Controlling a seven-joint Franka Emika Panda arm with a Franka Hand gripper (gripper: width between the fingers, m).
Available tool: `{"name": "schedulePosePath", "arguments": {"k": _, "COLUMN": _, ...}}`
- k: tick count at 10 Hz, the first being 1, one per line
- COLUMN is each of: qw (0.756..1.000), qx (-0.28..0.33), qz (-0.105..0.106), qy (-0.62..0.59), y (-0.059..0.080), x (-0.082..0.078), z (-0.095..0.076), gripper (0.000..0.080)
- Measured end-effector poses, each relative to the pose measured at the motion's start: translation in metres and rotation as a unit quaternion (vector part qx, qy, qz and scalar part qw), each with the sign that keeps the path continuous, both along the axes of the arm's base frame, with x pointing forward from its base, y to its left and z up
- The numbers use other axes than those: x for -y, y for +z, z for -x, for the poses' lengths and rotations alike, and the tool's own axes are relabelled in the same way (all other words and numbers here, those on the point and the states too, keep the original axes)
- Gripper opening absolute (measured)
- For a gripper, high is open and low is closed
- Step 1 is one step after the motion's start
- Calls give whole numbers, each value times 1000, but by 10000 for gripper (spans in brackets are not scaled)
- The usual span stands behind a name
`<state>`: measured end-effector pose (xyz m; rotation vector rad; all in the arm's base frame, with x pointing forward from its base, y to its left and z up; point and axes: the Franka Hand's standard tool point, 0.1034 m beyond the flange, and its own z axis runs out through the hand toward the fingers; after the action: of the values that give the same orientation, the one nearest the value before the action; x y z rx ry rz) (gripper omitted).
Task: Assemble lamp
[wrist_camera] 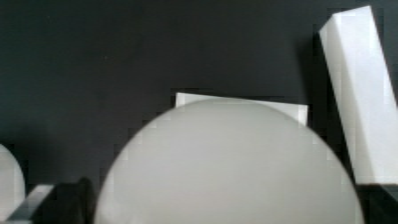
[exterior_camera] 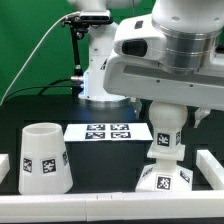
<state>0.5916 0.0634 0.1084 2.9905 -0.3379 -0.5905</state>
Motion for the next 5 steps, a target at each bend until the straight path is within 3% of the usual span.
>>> {"name": "schedulePosePath", "arguments": {"k": 1, "qw": 1000, "qx": 7, "qz": -2, "qy": -3, "y": 8, "x": 2, "z": -3, "gripper": 693}}
{"name": "schedulePosePath", "arguments": {"k": 4, "qw": 998, "qx": 54, "qz": -23, "qy": -16, "y": 60, "x": 7, "z": -10, "gripper": 698}}
{"name": "schedulePosePath", "arguments": {"k": 5, "qw": 997, "qx": 68, "qz": -29, "qy": -8, "y": 70, "x": 15, "z": -9, "gripper": 698}}
